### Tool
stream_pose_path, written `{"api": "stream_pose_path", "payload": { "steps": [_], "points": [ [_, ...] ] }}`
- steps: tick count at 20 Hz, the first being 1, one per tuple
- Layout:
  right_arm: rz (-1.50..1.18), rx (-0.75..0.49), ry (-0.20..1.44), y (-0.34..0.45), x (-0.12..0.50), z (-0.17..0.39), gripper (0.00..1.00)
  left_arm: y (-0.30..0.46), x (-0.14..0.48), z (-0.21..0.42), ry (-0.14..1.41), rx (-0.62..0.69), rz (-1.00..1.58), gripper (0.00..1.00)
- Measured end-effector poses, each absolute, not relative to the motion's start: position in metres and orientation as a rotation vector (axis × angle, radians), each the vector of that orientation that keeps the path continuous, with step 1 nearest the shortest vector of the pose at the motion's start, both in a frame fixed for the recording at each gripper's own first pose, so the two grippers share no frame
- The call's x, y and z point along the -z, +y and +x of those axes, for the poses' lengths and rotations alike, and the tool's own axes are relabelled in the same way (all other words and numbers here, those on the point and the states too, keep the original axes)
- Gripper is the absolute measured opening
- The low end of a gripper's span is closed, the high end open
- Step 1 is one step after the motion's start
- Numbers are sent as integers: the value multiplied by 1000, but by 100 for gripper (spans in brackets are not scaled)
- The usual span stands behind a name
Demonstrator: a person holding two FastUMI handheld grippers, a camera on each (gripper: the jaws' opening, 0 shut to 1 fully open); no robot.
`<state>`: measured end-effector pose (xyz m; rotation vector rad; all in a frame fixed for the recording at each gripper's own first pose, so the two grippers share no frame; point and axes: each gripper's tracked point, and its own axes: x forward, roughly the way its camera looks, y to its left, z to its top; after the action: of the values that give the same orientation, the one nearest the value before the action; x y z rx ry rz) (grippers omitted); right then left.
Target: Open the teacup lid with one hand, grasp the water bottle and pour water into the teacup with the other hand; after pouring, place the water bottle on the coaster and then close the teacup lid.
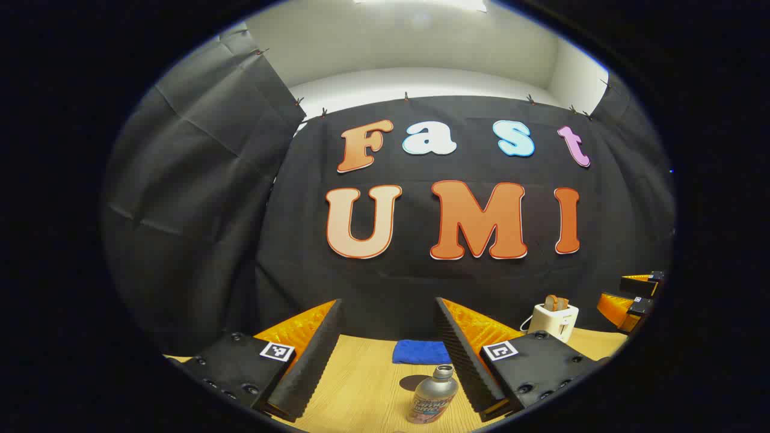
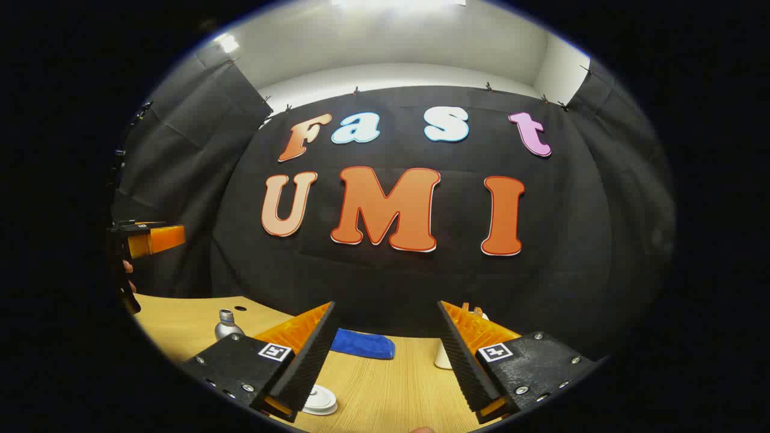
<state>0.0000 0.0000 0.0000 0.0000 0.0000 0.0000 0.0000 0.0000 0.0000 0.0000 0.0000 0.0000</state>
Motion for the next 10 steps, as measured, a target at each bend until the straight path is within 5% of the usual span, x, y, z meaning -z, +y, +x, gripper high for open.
{"api": "stream_pose_path", "payload": {
  "steps": [1, 10],
  "points": [
    [-3, -3, 9, 1, 4, -2, 97, -2, 2, -1, 5, 7, 6, 94],
    [-8, 1, 31, -1, 22, -8, 97, 1, 25, -4, 56, 15, 18, 100]
  ]
}}
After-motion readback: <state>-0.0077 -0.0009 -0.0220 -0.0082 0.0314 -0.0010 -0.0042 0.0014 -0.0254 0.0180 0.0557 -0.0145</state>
